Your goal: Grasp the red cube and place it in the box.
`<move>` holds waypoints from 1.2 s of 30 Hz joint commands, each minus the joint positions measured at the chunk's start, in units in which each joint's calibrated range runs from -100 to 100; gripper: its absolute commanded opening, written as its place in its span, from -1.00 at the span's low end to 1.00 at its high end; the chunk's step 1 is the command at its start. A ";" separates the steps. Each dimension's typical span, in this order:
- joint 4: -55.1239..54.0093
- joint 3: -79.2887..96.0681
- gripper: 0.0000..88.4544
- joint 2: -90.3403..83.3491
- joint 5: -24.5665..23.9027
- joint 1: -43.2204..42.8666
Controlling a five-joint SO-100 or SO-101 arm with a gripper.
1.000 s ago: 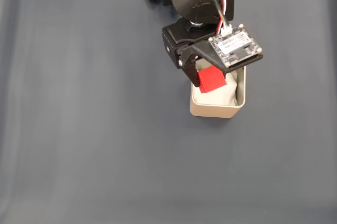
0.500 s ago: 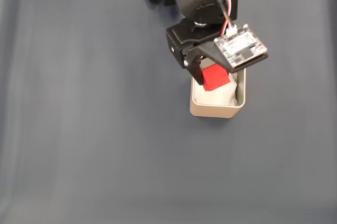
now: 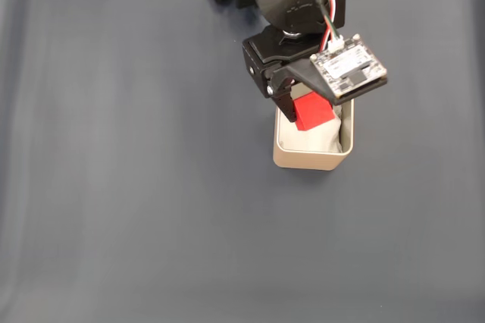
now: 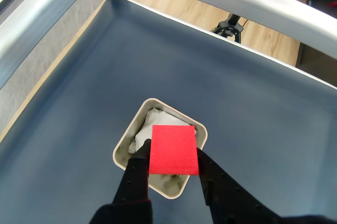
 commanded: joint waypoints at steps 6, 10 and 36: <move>-2.68 -0.89 -0.47 -2.38 -5.18 -0.95; -2.68 -0.98 -0.31 -2.38 -6.30 -0.95; -4.24 -0.61 0.05 -2.81 -7.81 -0.31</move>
